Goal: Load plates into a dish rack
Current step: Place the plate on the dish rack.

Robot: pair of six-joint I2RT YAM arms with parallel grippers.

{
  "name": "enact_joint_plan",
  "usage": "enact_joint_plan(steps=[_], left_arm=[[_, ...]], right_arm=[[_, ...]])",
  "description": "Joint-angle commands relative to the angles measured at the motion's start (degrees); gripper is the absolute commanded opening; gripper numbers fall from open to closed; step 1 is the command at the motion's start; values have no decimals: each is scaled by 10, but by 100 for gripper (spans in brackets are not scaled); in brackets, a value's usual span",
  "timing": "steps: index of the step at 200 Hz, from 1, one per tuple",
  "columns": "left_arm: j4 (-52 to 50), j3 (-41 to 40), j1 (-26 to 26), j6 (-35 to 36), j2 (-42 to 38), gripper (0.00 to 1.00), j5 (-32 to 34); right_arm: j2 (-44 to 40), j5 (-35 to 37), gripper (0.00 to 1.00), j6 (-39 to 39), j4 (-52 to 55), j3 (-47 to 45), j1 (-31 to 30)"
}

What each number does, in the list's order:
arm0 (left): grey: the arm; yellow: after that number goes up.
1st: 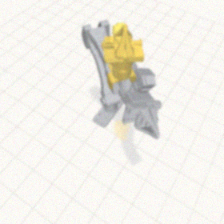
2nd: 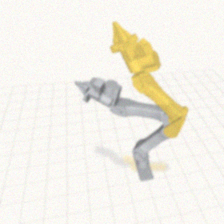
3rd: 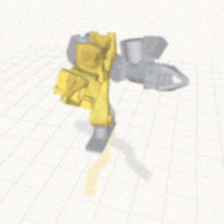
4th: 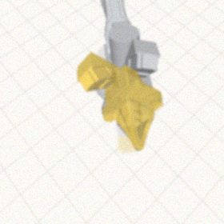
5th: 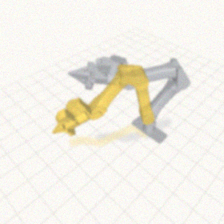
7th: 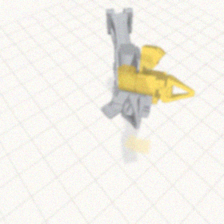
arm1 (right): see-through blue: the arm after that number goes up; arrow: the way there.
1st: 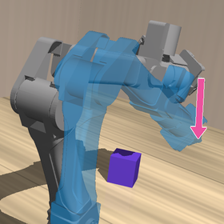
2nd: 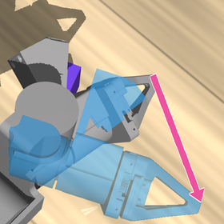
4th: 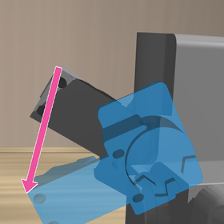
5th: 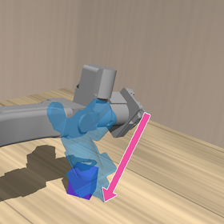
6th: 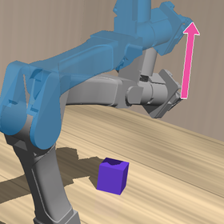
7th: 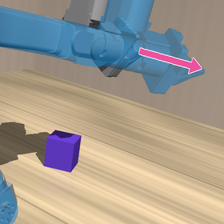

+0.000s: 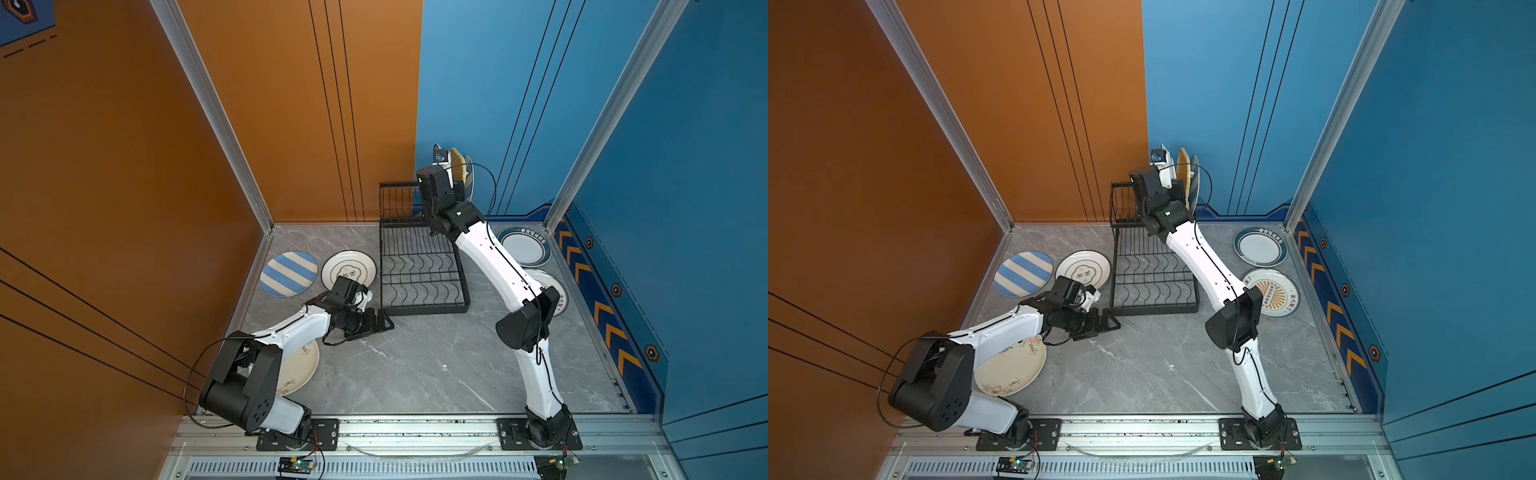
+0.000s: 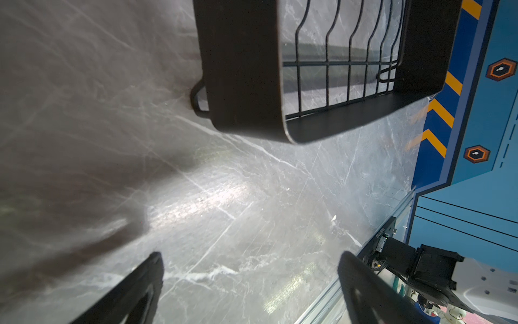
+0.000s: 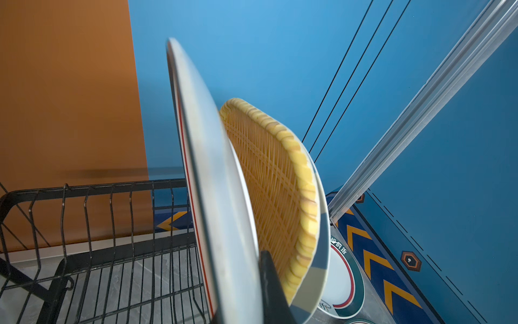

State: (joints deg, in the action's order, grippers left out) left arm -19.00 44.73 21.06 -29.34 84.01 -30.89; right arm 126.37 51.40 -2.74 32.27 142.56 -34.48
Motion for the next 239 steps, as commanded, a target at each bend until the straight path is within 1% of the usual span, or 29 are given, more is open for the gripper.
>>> enact_joint_plan(steps=[1, 119, 157, 167, 193, 239], left_arm=[[-14, 11, -8, 14, 5, 98, -18], [-16, 6, -16, 19, 3, 98, -23], [-16, 4, -18, 21, 0, 98, -24], [-16, 4, -19, 21, -2, 98, -24], [-17, 1, -21, 22, -6, 98, -24], [-17, -6, -22, 20, -18, 98, -19]], right_arm=[[10, 25, 0, 6, -31, 21, 2], [36, 42, 0, -19, -8, 19, 8], [34, 35, 19, -32, 5, 19, 9], [33, 35, 26, -32, 5, 18, 9], [26, 33, 32, -32, 8, 18, 6], [10, 30, 38, -32, 14, 18, -4]])
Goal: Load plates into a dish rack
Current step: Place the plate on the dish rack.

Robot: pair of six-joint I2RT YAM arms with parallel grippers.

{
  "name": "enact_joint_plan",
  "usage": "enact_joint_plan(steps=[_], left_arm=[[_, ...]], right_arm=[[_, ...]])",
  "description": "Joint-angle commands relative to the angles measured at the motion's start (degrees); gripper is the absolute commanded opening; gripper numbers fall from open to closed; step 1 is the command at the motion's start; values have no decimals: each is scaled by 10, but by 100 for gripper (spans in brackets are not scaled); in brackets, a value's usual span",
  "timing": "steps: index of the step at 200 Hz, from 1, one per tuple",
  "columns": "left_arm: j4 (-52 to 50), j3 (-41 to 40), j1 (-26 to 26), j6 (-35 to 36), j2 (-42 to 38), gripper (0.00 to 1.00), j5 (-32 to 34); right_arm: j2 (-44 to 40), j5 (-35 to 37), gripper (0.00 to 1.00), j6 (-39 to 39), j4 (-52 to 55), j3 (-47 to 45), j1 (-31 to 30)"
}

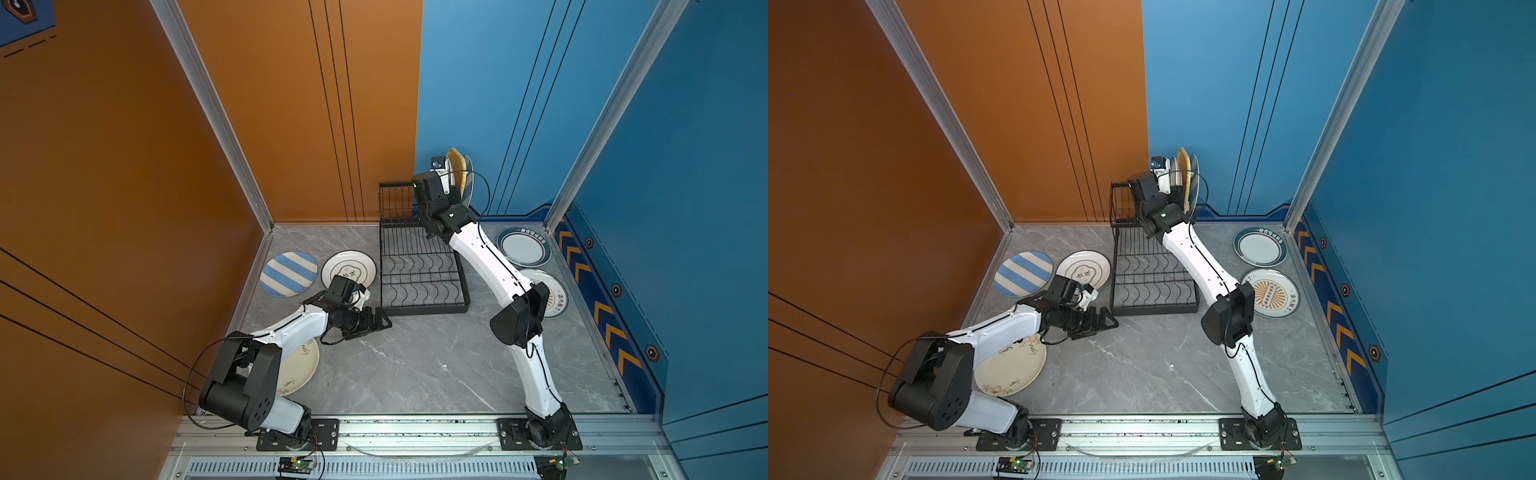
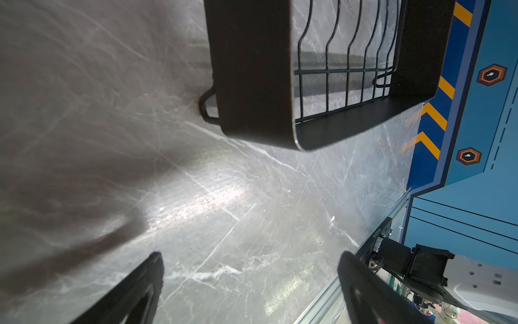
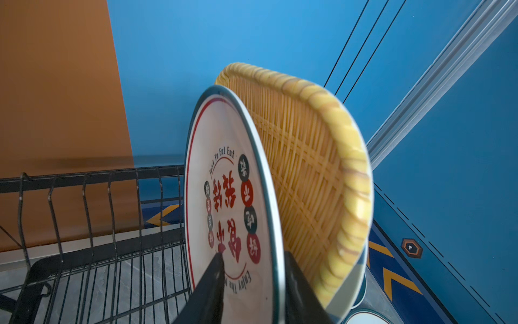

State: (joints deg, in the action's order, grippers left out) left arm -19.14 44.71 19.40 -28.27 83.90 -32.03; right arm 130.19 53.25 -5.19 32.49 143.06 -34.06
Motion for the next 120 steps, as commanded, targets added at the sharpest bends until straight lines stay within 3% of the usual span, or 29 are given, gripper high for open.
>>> enact_joint_plan(steps=[1, 71, 120], left_arm=[[-16, -5, -6, 9, -17, 98, -7], [-49, -11, -25, 15, -59, 98, 27], [-130, 0, -54, 17, -94, 98, 122]], right_arm=[[-29, 11, 39, -7, 12, 13, -8], [-68, 1, 55, -21, 54, 11, -33], [-137, -35, 62, -82, 103, -61, -55]])
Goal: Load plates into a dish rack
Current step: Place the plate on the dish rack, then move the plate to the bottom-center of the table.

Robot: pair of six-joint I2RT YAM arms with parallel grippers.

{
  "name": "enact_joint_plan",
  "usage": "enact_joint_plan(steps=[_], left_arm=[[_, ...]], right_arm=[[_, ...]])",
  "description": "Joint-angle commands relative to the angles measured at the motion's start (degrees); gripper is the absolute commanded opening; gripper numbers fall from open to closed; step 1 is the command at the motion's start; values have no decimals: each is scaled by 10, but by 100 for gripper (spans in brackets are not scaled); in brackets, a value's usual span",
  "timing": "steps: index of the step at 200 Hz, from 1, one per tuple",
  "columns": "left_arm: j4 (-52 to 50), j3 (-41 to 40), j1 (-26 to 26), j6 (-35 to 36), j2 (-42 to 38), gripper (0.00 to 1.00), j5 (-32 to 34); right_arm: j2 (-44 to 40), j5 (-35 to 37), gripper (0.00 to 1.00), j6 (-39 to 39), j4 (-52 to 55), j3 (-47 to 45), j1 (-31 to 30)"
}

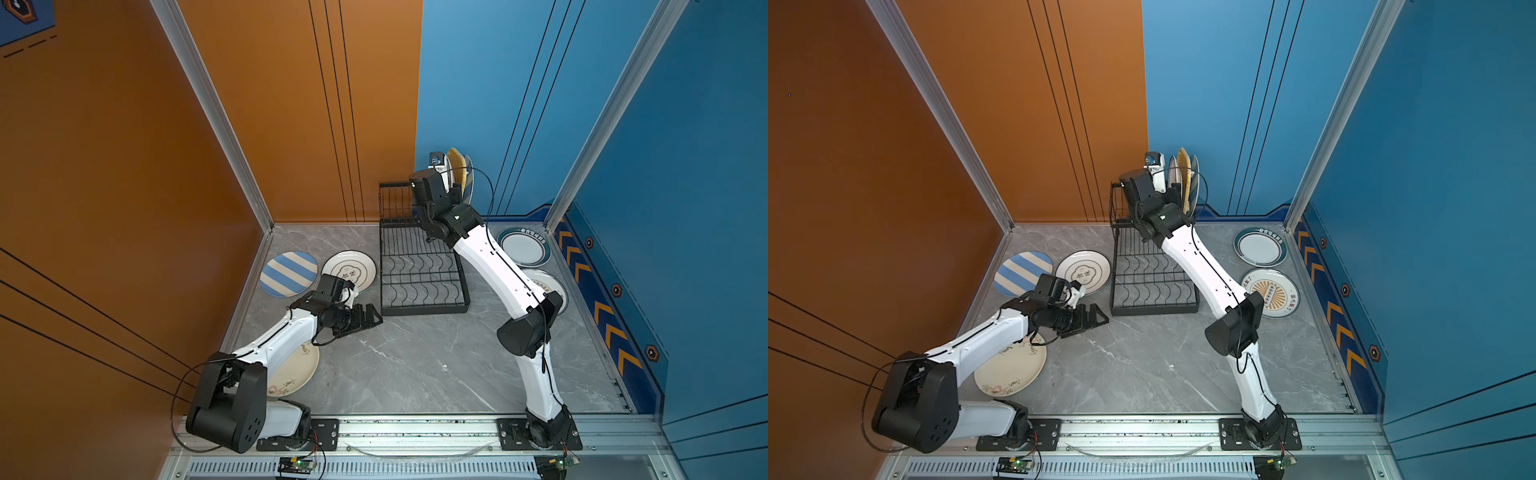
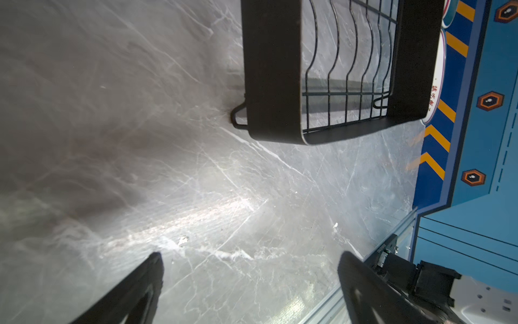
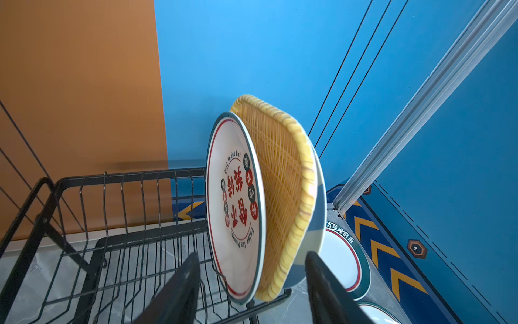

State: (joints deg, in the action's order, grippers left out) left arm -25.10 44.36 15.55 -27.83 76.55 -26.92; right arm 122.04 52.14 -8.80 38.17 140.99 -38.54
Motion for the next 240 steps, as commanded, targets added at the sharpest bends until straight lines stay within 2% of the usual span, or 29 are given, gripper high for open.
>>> enact_joint_plan(steps=[1, 35, 43, 104, 139, 165, 175, 240], left_arm=[[-73, 5, -17, 13, -22, 98, 74], [-140, 19, -59, 10, -42, 100, 161], [-149, 20, -72, 7, -45, 100, 180], [-192, 36, -191, -1, -60, 90, 288], [-195, 47, -277, 23, -33, 88, 311], [-194, 65, -346, 30, 5, 87, 315], [-190, 73, -368, 35, 17, 87, 312], [-154, 76, -476, 38, 50, 87, 276]], right_arm=[[-58, -25, 63, -48, 47, -43, -10], [-121, -81, 68, -107, 99, -122, -13], [-141, -99, 70, -123, 104, -153, -30], [-291, -245, 85, -232, 106, -415, -27], [-352, -290, 90, -257, 90, -517, -21], [-382, -308, 93, -264, 77, -560, -21], [-387, -315, 93, -263, 75, -568, -3], [-388, -333, 97, -250, 73, -574, 7]])
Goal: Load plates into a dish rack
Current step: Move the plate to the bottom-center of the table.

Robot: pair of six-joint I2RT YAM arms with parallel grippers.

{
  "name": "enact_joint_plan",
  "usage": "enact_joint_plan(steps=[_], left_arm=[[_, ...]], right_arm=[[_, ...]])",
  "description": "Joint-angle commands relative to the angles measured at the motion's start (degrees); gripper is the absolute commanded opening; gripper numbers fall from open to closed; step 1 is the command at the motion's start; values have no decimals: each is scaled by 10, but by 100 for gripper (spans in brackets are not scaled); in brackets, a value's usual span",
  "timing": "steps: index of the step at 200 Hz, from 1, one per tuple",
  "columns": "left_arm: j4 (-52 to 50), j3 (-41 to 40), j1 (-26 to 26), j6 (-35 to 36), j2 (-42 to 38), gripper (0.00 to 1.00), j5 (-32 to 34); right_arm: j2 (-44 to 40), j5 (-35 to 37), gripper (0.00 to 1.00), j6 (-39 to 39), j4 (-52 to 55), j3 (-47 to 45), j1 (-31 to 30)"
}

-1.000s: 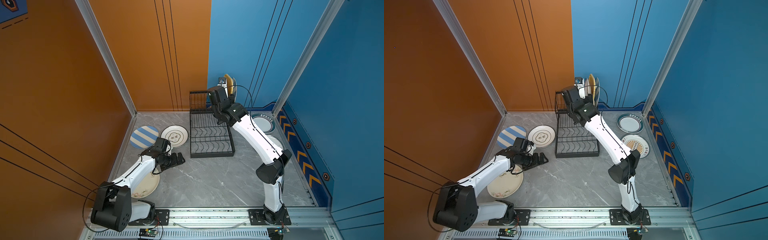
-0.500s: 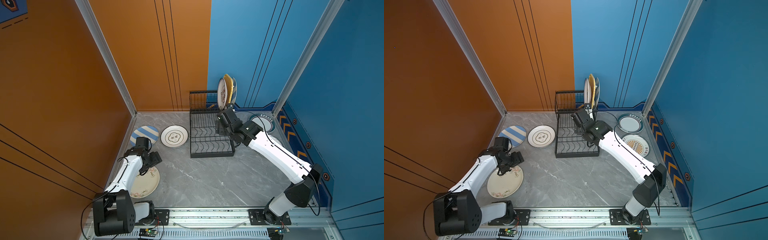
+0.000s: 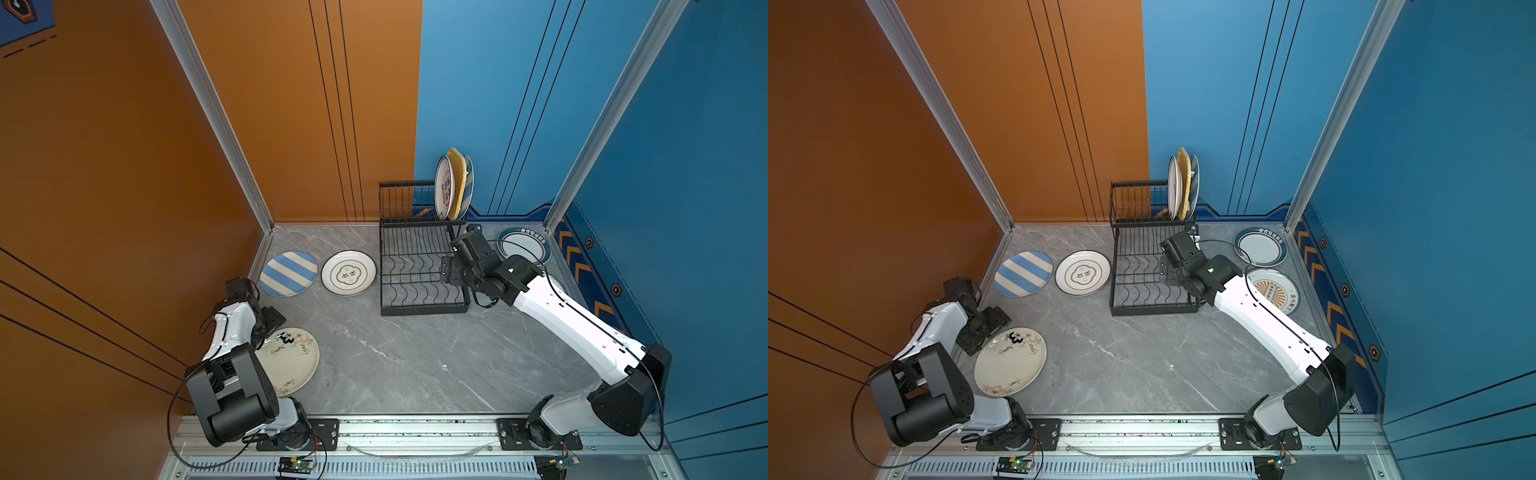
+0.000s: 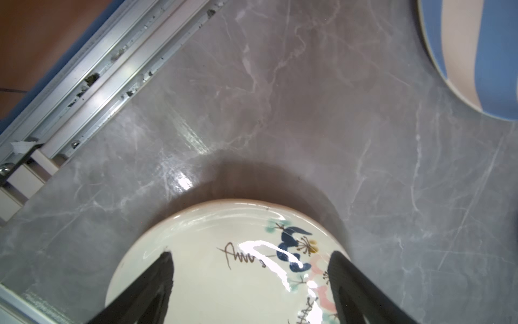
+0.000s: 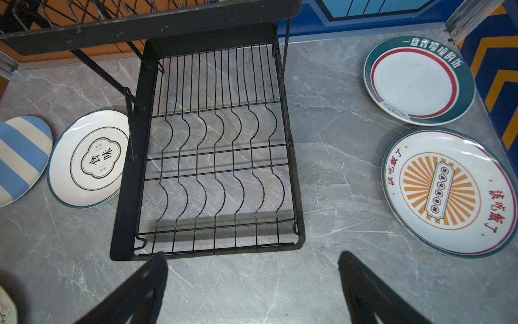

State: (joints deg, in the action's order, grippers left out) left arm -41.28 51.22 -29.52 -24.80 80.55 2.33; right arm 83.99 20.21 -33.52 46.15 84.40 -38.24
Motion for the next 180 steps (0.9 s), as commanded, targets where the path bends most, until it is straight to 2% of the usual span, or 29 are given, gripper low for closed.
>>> enact_joint_plan(steps=[1, 55, 180], left_arm=[[9, 7, -26, 7, 10, 87, -17], [24, 8, -82, 14, 43, 89, -36], [30, -9, -87, 25, 102, 89, -70]], right_arm=[[-8, -14, 97, -3, -7, -7, 4], [-6, -21, 99, 1, -13, -13, 5], [-35, -41, 100, 6, -16, -36, 46]])
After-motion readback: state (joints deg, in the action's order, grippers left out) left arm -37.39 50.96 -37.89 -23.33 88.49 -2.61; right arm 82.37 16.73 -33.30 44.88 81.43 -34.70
